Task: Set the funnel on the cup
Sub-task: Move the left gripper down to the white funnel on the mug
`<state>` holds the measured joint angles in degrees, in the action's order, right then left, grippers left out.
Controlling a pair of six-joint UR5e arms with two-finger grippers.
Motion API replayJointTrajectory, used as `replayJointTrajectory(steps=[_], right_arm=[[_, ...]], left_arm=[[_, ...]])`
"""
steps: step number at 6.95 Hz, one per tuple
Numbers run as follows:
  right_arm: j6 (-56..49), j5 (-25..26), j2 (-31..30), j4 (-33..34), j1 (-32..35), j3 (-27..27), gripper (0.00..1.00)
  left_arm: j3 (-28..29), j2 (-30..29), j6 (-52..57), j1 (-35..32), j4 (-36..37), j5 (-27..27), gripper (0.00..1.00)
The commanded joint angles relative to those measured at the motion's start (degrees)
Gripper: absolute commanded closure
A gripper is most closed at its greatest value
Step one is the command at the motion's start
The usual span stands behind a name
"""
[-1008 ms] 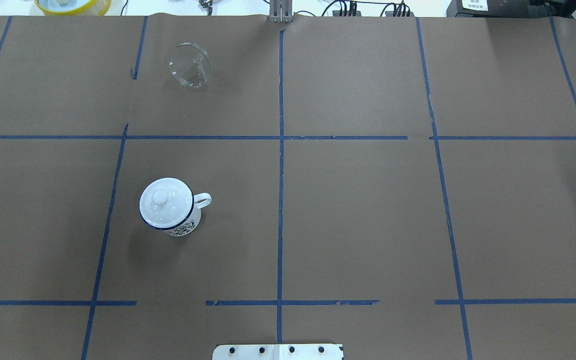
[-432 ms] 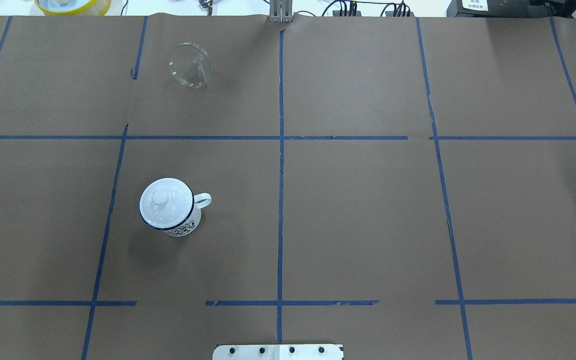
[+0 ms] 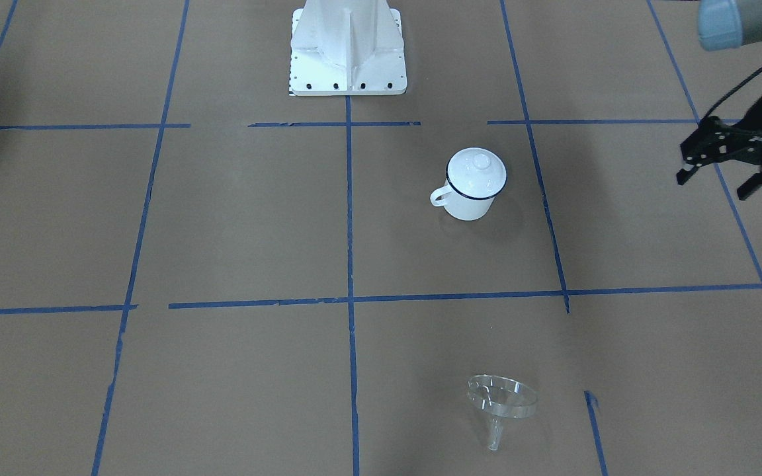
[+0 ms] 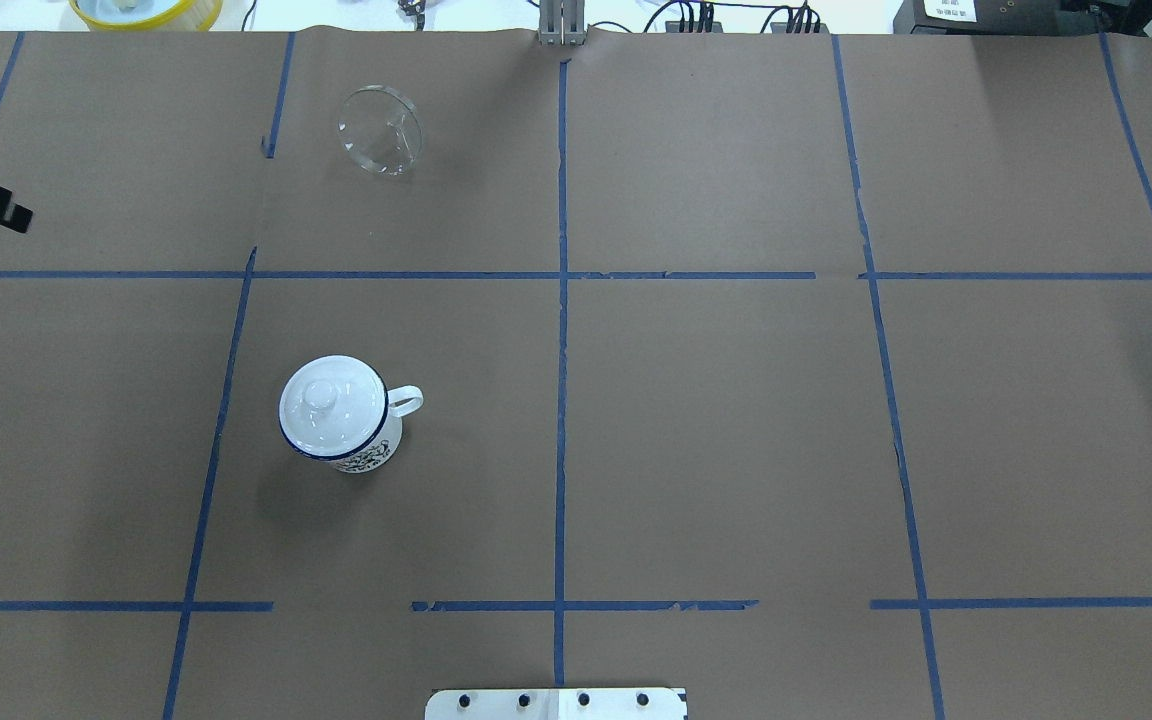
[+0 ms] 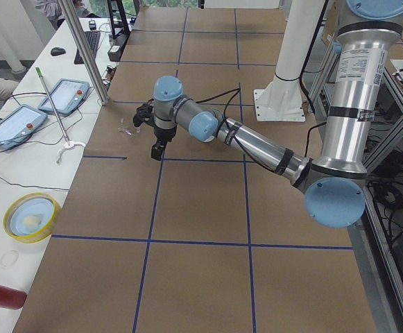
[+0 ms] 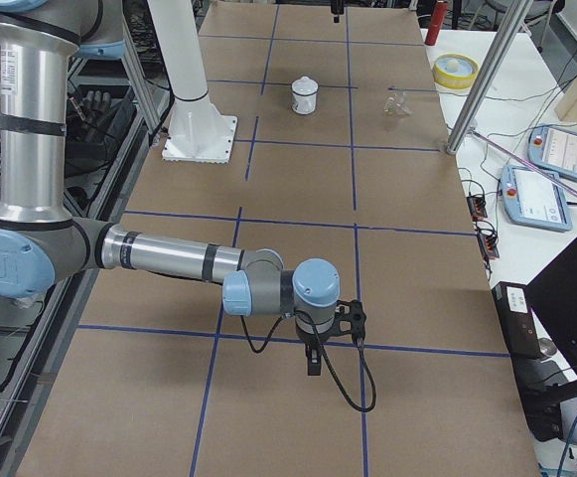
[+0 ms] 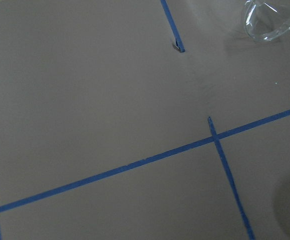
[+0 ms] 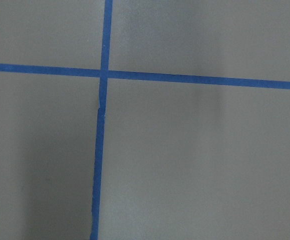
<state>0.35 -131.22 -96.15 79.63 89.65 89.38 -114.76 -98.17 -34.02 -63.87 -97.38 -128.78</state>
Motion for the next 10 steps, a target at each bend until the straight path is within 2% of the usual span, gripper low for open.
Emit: replayJointTrajectory(steps=[1, 3, 5, 10], right_arm=[[0.0, 0.0, 0.0, 0.0, 0.0, 0.0, 0.0], [0.0, 0.0, 0.0, 0.0, 0.0, 0.0, 0.0], [0.0, 0.0, 0.0, 0.0, 0.0, 0.0, 0.0], [0.0, 0.0, 0.0, 0.0, 0.0, 0.0, 0.0]], left_arm=[[-3.46, -5.6, -23.8, 14.84, 0.09, 9.27, 0.0], [-2.15, -8.78, -33.26, 22.61, 0.52, 13.87, 0.0], [-1.35, -14.82, -37.07, 27.64, 9.27, 18.54, 0.0], [0.14, -14.41, -38.49, 30.29, 9.49, 21.73, 0.01]])
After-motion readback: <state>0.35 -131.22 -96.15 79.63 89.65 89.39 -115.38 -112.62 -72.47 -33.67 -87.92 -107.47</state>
